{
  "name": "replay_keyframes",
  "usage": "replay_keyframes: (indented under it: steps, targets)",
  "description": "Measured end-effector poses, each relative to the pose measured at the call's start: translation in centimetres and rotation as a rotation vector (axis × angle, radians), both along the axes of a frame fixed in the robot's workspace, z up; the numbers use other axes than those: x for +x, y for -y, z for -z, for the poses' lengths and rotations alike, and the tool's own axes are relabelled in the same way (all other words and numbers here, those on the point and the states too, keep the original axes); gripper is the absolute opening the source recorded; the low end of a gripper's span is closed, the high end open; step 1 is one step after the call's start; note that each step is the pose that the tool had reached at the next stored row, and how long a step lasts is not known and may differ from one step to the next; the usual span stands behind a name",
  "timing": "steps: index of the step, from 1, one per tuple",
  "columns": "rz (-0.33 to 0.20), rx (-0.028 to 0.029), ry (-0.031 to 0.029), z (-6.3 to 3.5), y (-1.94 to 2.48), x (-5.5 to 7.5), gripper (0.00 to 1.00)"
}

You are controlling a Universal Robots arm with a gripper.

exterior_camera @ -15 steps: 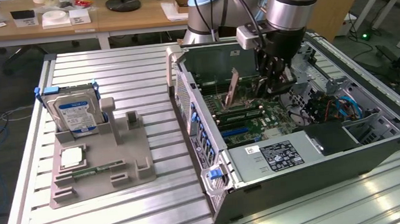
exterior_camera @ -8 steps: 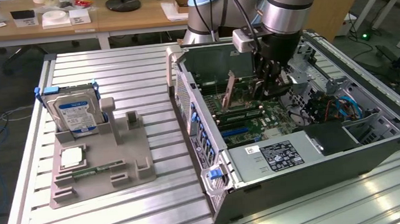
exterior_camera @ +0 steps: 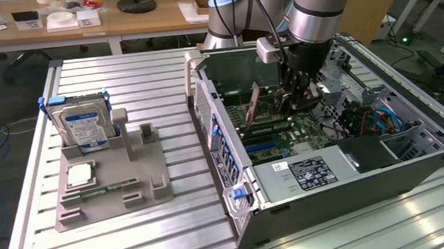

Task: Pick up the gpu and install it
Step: 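Insert the gpu into the slot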

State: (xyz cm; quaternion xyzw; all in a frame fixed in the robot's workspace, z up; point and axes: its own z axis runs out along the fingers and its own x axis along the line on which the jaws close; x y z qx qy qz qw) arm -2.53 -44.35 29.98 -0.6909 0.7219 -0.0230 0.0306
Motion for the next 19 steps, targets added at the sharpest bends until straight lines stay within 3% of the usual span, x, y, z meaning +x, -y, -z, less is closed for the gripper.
replay_keyframes:
  steps: [6, 11, 12, 14, 19]
  targets:
    - [0.0, 0.0007, 0.0003, 0.25, 0.0, -0.5, 0.28]
    - [0.008, -0.0009, 0.0002, 1.07, 0.0, -0.6, 0.28]
    - [0.008, -0.0009, -0.0021, 2.1, 0.04, -1.5, 0.28]
    - [0.008, -0.001, -0.0028, 2.91, 0.19, -2.4, 0.28]
    - [0.0, -0.0009, -0.0028, 3.2, 0.91, -2.6, 0.28]
